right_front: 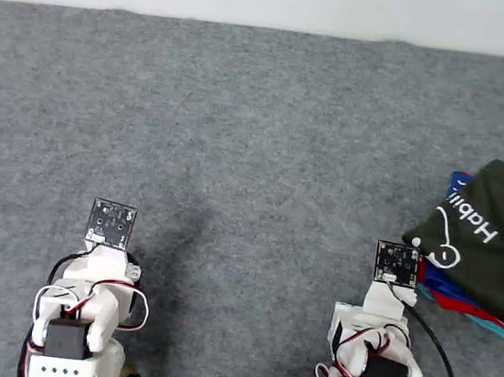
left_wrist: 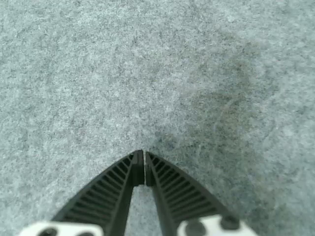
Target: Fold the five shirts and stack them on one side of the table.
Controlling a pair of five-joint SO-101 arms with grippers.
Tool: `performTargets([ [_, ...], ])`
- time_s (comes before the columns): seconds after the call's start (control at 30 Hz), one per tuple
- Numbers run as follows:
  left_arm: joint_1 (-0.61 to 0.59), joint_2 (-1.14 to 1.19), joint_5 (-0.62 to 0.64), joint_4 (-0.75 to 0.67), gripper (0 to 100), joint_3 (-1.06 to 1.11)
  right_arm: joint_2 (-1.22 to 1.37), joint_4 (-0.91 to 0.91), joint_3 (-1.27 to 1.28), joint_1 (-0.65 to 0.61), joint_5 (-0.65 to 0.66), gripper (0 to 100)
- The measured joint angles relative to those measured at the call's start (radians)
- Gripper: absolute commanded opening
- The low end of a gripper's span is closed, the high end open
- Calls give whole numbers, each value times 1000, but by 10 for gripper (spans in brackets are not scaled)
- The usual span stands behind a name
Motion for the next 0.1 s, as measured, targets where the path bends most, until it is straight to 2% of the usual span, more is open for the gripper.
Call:
performTargets([
  [0.1,0,0,0,0,15,0,0,0,0,0,0,35],
])
